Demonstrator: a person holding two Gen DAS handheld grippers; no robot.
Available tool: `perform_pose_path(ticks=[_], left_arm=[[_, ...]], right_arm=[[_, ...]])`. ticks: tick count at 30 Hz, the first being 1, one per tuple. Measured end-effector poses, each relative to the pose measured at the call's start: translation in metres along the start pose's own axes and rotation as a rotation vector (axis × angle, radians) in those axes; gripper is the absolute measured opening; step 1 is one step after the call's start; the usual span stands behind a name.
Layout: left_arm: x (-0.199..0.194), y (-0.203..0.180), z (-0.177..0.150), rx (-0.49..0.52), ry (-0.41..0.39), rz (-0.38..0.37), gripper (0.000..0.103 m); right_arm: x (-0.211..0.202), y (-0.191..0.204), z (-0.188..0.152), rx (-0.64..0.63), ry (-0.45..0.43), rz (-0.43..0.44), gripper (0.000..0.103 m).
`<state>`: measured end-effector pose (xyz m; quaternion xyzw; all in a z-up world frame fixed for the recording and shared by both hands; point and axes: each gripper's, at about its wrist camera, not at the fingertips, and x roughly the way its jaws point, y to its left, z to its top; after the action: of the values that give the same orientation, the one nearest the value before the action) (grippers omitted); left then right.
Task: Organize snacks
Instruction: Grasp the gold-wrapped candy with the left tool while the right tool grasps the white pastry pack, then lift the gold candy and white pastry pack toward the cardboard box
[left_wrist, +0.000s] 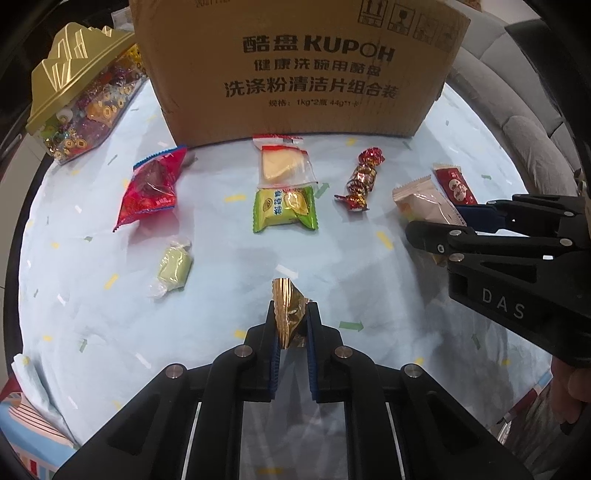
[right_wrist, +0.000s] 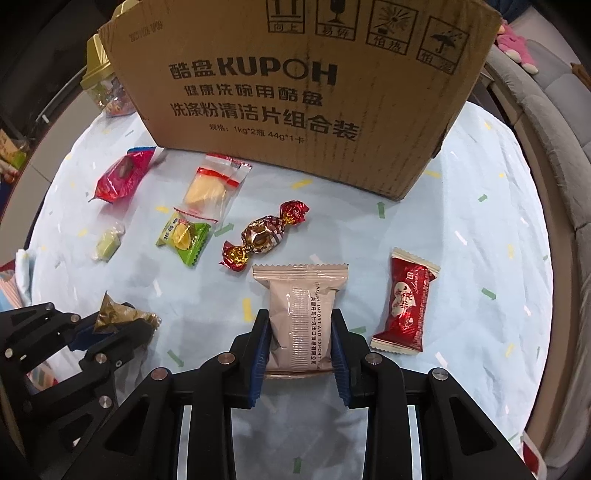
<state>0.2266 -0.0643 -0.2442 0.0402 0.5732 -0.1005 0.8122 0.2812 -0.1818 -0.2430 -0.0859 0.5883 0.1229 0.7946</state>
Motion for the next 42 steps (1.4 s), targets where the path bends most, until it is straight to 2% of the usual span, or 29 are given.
perform_pose_path(ticks=[15, 42], left_arm=[[-0.025, 0.007, 0.006, -0.016, -0.05, 0.011, 0.013], [-0.087, 0.015, 0.018, -0.049, -0.166, 0.037, 0.013]], right_arm=[[-0.025, 0.004, -0.006, 0.007, -0.041, -0.01, 0.032], [-0.095, 0.015, -0.008, 0.035, -0.149, -0.028, 0.032]])
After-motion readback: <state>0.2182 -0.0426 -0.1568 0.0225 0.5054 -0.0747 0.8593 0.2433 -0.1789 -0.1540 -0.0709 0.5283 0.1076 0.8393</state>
